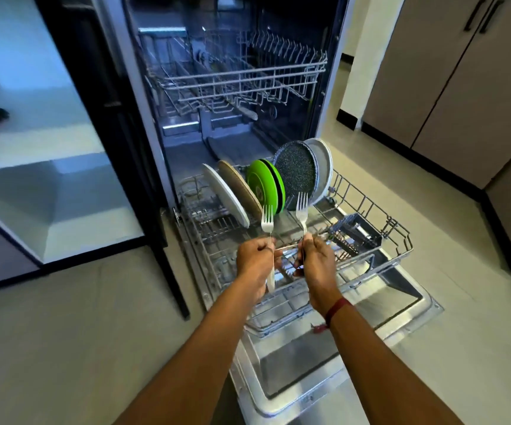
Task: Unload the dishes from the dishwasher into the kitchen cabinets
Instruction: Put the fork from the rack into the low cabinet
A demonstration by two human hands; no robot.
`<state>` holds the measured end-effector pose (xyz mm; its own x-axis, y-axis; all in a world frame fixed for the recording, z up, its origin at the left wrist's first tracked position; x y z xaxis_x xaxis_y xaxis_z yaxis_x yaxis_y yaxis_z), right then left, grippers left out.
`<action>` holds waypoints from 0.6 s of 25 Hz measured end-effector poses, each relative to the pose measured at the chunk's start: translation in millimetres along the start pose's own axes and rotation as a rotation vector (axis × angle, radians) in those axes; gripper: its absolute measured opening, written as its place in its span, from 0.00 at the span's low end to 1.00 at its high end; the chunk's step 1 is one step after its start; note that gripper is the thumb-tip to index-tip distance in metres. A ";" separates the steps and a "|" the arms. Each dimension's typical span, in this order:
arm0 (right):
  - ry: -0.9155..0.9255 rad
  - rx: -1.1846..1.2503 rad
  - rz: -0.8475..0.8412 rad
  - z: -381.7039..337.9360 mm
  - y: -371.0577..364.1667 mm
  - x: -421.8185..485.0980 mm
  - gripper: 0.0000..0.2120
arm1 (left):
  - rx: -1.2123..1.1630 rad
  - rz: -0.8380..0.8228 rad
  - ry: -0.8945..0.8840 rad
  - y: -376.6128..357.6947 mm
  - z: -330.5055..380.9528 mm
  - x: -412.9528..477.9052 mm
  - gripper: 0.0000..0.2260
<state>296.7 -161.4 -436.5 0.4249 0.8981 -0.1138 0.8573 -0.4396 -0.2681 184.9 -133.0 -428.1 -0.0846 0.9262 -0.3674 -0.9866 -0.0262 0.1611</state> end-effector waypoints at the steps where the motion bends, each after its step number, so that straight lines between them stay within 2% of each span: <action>1: 0.005 -0.007 0.005 0.5 -5.1 -16.2 0.15 | -0.028 0.028 0.003 11.9 -3.8 -13.2 0.09; 9: -0.014 0.113 -0.065 1.4 -41.9 -126.6 0.12 | -0.148 0.022 -0.050 71.1 -16.5 -101.6 0.11; 15: 0.006 0.115 -0.080 4.4 -76.3 -161.0 0.15 | -0.189 0.073 -0.076 124.9 -25.0 -127.0 0.08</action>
<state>161.6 -272.4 -401.9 0.3582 0.9300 -0.0821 0.8497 -0.3612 -0.3840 68.9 -263.3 -384.3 -0.1533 0.9448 -0.2897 -0.9874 -0.1578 0.0079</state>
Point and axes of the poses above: each hand's wrist, its own x-axis towards the middle knuckle, its own y-axis out of the back of the hand, z = x × y, the point moved 2 cm from there along x, towards the middle knuckle, and after that the axes turned 15 degrees about x, right-handed, at the moved point
